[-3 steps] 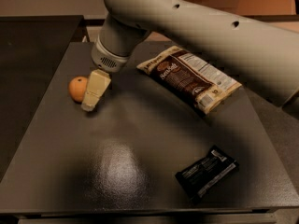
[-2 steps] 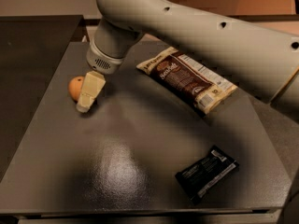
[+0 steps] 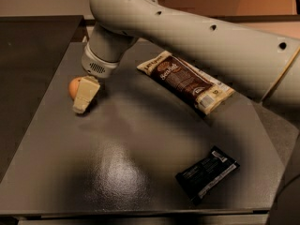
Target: Pick orange
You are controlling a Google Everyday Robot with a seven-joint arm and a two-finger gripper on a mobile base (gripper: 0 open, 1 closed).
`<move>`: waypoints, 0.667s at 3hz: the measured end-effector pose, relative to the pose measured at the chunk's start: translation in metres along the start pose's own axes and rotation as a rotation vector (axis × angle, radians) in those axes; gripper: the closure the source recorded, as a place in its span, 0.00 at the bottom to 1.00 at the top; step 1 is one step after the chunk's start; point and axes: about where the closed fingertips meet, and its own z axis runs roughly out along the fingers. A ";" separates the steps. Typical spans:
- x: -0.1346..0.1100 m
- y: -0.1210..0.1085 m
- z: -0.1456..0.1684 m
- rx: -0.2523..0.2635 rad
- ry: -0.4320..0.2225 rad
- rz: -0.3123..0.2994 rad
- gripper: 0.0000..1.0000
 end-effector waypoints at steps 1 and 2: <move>-0.005 0.003 0.000 -0.008 -0.010 -0.001 0.41; -0.009 0.006 -0.001 -0.018 -0.022 -0.002 0.64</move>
Offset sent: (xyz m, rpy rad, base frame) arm -0.0062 0.0105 0.0081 0.0391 0.0200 0.0176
